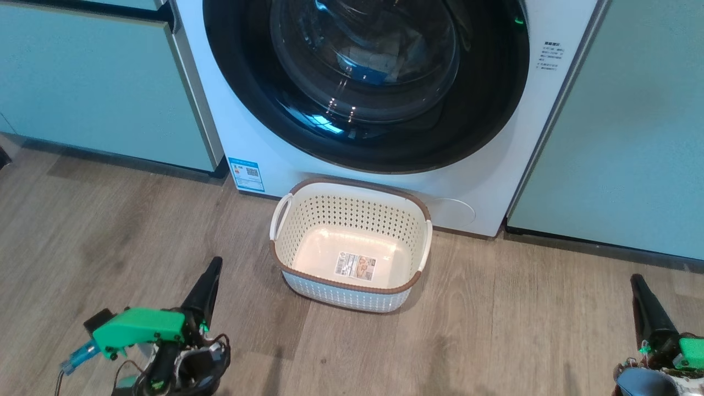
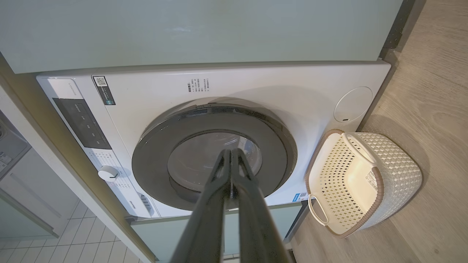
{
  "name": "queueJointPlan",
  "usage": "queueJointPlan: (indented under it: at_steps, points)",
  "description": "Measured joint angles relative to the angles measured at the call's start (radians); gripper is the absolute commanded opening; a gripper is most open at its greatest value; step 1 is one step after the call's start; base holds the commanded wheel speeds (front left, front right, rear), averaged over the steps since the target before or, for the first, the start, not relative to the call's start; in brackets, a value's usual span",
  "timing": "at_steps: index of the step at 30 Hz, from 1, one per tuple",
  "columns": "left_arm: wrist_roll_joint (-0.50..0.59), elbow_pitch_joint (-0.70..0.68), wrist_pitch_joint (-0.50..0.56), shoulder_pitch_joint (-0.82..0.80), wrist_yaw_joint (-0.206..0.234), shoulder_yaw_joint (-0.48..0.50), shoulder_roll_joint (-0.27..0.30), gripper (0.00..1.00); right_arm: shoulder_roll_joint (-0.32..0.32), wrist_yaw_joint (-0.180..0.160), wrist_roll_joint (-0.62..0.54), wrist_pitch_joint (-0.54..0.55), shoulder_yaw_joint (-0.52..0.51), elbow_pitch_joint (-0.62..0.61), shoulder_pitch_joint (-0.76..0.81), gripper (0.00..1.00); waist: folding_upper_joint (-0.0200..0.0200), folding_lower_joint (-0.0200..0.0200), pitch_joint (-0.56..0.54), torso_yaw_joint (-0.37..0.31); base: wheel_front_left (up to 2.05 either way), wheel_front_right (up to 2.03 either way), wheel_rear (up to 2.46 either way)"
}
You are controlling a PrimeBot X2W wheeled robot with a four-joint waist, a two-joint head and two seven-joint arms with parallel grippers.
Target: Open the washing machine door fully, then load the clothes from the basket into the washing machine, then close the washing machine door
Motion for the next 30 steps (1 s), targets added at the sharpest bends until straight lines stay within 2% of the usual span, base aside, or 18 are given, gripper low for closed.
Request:
queueJointPlan:
  at_steps: [30]
  points:
    - [0.000,0.000,0.000,0.000,0.000,0.000,0.000,0.00,0.000,0.000,0.000,0.000,0.000,0.000,0.000,0.00,0.0000,0.0000,0.000,0.000,0.00,0.00,0.00]
